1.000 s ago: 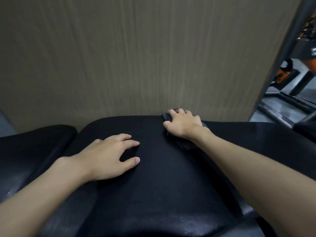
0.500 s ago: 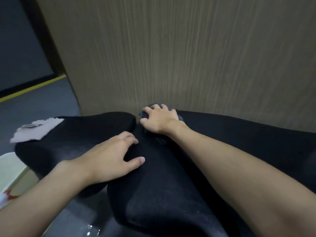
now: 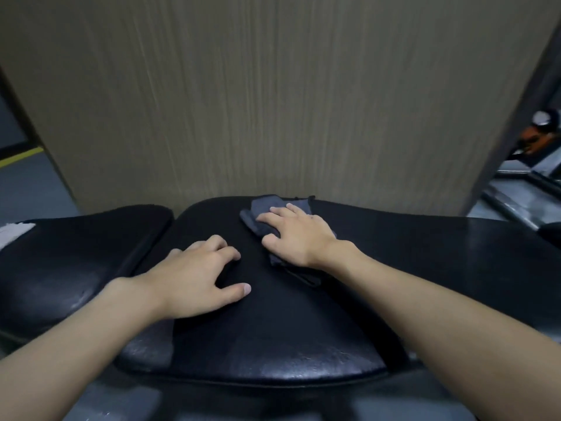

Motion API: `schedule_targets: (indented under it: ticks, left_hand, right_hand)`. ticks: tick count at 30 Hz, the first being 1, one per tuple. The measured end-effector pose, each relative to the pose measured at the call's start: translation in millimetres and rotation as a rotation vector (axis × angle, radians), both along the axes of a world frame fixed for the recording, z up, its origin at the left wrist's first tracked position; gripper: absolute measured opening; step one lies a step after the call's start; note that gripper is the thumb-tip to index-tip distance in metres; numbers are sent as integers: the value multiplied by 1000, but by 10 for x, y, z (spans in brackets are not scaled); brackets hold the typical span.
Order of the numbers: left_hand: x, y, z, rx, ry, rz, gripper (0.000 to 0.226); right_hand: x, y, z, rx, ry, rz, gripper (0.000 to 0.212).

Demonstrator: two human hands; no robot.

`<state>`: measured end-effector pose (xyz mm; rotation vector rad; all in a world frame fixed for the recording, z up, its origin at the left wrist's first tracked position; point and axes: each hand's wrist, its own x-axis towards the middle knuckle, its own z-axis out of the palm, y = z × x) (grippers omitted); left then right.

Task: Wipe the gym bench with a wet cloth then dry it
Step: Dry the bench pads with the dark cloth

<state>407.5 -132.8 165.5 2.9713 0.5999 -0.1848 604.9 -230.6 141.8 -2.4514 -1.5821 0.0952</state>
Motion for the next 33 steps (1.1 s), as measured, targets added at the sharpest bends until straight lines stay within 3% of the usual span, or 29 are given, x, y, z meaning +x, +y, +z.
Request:
schedule_targets:
  ticks: [11, 18, 27, 33]
  left_hand:
    - [1015, -1188, -53, -18, -4, -279, 71]
    - [1381, -1922, -70, -59, 14, -351, 67]
    - [1358, -1958, -70, -97, 44, -291, 69]
    - [1306, -1873, -55, -139, 52, -335, 67]
  right_hand:
    - [815, -1487, 11, 8, 10, -306, 54]
    - [1293, -2437, 24, 33, -8, -518, 52]
    - [1406, -3271, 111, 44, 85, -790, 57]
    - [1096, -3337, 27, 26, 28, -882, 56]
